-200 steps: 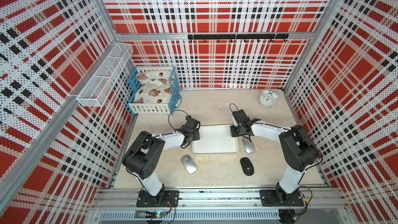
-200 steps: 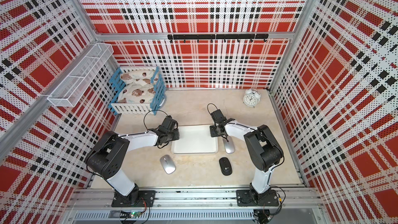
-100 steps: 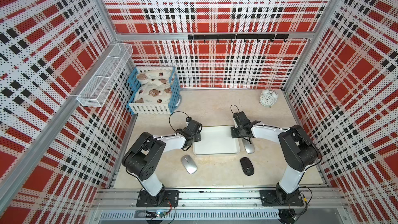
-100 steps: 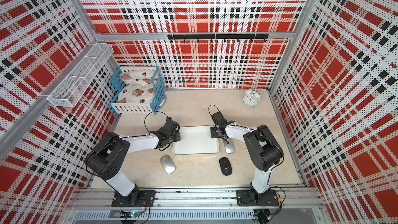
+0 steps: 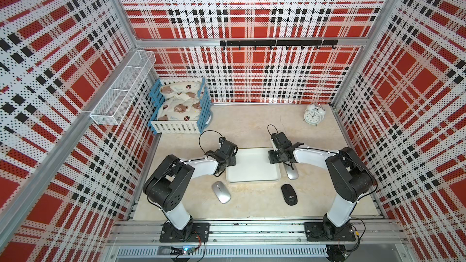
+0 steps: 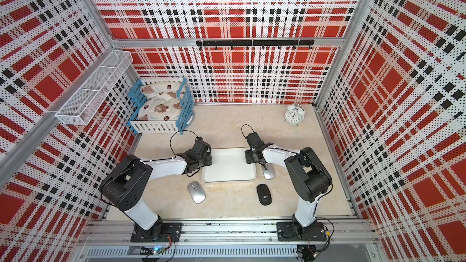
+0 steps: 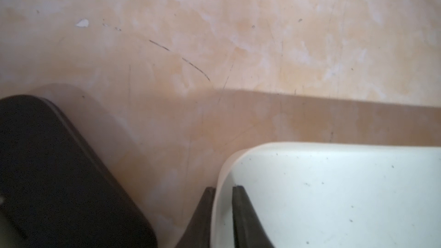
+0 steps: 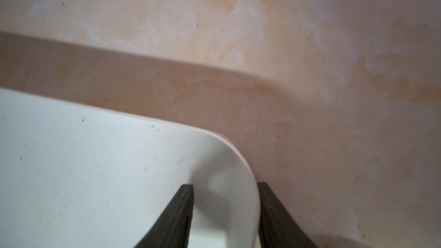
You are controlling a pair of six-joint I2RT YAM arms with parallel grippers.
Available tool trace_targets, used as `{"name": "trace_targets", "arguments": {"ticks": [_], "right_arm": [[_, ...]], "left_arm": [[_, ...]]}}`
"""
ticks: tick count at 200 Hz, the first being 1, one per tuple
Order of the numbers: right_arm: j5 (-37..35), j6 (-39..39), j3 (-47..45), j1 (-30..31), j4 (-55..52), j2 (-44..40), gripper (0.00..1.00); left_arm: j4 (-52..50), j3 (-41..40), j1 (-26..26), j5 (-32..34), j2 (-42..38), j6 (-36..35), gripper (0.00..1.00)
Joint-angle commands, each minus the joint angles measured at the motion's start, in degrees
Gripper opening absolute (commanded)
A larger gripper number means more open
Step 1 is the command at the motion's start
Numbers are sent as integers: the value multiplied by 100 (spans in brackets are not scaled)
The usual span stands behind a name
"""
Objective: Put the mouse in the storage box
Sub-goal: Place the storage box at the center of the board, then pick up the mouse from the center of the board.
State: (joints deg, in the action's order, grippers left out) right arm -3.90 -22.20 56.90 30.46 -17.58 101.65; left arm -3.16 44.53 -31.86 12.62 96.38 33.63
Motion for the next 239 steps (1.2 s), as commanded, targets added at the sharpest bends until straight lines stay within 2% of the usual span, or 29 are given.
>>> {"name": "trace_targets", "arguments": {"ticks": [1, 50, 94, 129, 135, 145, 153, 167, 172, 182, 204, 209, 225, 239], "right_arm": [[-301, -66, -98, -85, -377, -392, 51], [-428, -186, -310, -400, -290, -1525, 66], [136, 11, -819, -1168, -465, -2185, 69], [-62, 277, -811, -1279, -1203, -2141, 73], [-30, 298, -850, -1279, -1245, -2190, 74], [3, 317, -966, -1279, -1259, -2351, 80], [35, 360, -1052, -1279, -1267, -2508, 84], [330, 510, -1136, -1279, -1338, -2703, 85], [449, 548, -1154, -1275, -1380, -2735, 85], [654, 508, -1160, -1258, -1495, -2730, 85], [637, 401, -1295, -969, -1486, -2714, 84], [553, 388, -1312, -882, -1470, -2682, 84], [341, 217, -1222, -723, -1612, -2357, 83], [55, 70, -1108, -610, -1719, -2048, 81]], "left_arm": [[-92, 191, -72, 59, -5, -93, 22], [-150, 266, -128, 93, -26, -49, 22], [-202, 296, -137, 210, -208, -82, 25], [-523, 481, -137, 384, -637, -93, 33], [-576, 500, -137, 427, -764, -91, 36], [-685, 548, -138, 500, -1002, -84, 52], [-765, 579, -145, 553, -1216, -84, 56], [-859, 568, -162, 721, -1669, -90, 68], [-850, 529, -171, 803, -1857, -119, 70], [-642, 310, -204, 1010, -2272, -293, 71], [655, -835, -211, 1018, -3341, -1014, 86], [1078, -1191, -176, 867, -3614, -1187, 88], [2531, -2290, 126, -346, -4365, -1736, 89], [3480, -3082, 411, -681, -4891, -1713, 89]]}}
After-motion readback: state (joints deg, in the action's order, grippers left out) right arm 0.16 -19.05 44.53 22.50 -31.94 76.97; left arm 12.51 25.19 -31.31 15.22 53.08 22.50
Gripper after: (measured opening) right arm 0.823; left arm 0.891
